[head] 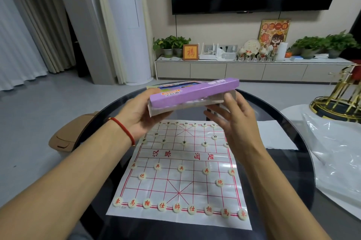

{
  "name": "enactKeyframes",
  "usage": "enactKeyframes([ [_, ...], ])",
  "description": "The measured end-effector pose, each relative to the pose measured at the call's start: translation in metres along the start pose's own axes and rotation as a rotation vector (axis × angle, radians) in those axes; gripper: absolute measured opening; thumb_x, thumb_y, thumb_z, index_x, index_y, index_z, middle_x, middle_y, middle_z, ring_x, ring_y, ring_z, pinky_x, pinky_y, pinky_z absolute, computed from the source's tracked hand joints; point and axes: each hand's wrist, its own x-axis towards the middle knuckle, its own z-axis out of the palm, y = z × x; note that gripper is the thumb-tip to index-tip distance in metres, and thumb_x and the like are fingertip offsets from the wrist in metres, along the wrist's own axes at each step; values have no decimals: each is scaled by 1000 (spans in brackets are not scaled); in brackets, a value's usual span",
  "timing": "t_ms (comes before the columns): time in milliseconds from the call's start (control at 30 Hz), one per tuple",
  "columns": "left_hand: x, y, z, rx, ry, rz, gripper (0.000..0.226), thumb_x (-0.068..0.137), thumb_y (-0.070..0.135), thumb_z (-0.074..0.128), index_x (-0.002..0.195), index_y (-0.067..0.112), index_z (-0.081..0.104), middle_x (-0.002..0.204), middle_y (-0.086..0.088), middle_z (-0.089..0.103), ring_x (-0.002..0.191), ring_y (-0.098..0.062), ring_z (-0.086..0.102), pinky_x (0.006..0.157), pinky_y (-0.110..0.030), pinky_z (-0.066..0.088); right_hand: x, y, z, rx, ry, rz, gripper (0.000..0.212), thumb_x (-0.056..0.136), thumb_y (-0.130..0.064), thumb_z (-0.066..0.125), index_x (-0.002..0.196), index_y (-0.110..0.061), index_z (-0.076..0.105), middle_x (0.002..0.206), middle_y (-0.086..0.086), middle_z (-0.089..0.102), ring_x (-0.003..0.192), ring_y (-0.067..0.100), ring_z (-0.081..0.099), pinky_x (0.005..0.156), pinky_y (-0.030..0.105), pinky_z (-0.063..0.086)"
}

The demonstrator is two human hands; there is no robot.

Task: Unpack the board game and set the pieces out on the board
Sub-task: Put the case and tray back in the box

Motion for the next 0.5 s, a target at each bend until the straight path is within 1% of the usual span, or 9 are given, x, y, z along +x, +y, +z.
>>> enactKeyframes([
  [67, -1, 2, -3, -24, -32, 19, 45, 89, 11, 65, 132, -2, 56, 112, -24, 71, 92, -29, 73, 73, -36, 63, 1, -3, -3, -9, -2, -7, 29, 107, -26, 47, 129, -20, 65, 120, 9, 72, 111, 26, 71, 99, 47, 56],
  [133, -3, 4, -5, -65, -48, 22, 39, 83, 11, 67, 121, 0, 62, 107, -23, 72, 86, -28, 74, 73, -34, 63, 1, -6, -4, -20, -17, -25, 30, 107, -28, 46, 129, -20, 65, 121, 7, 72, 112, 27, 70, 99, 47, 56],
  [200, -5, 5, -6, -86, -71, 35, 36, 74, 13, 70, 109, 3, 66, 103, -23, 73, 84, -28, 73, 74, -34, 63, 1, -8, -7, 11, -52, -30, 32, 107, -30, 46, 131, -18, 64, 126, 10, 70, 114, 31, 69, 98, 48, 56],
  [233, -6, 5, -6, -83, -80, 49, 30, 75, 13, 69, 103, 4, 67, 100, -22, 73, 84, -29, 73, 77, -34, 62, 1, -9, -8, 42, -68, -20, 34, 108, -31, 44, 132, -16, 63, 129, 12, 68, 116, 32, 68, 97, 48, 56],
  [300, -7, 7, -6, -62, -81, 86, 12, 85, 13, 65, 95, 7, 69, 94, -20, 74, 81, -28, 73, 80, -35, 60, 0, -11, -10, 87, -84, 3, 39, 108, -33, 40, 134, -12, 61, 130, 14, 67, 116, 34, 68, 95, 46, 57],
  [333, -7, 7, -6, -32, -77, 105, 10, 91, 16, 63, 94, 8, 69, 92, -18, 75, 80, -27, 73, 79, -35, 61, 0, -11, -10, 74, -86, -6, 37, 108, -30, 42, 135, -10, 60, 128, 15, 68, 115, 34, 68, 93, 45, 58],
  [400, -8, 8, -6, 68, -85, 152, 15, 96, 23, 60, 98, 11, 69, 94, -16, 75, 82, -27, 72, 79, -36, 61, 1, -8, -9, 5, -79, -62, 35, 100, -24, 56, 131, -9, 58, 124, 15, 69, 111, 33, 70, 91, 43, 59],
  [467, -9, 8, -7, 157, -135, 210, 22, 97, 31, 58, 100, 15, 72, 101, -17, 74, 91, -31, 70, 82, -39, 61, 0, -6, -9, -52, -63, -112, 44, 90, -27, 66, 129, -9, 55, 123, 13, 69, 108, 31, 72, 90, 44, 60],
  [500, -10, 8, -9, 181, -170, 234, 26, 97, 36, 58, 103, 17, 74, 105, -17, 73, 95, -34, 69, 84, -41, 61, 1, -6, -9, -69, -54, -129, 46, 89, -29, 68, 128, -8, 53, 124, 13, 68, 106, 31, 72, 89, 44, 60],
])
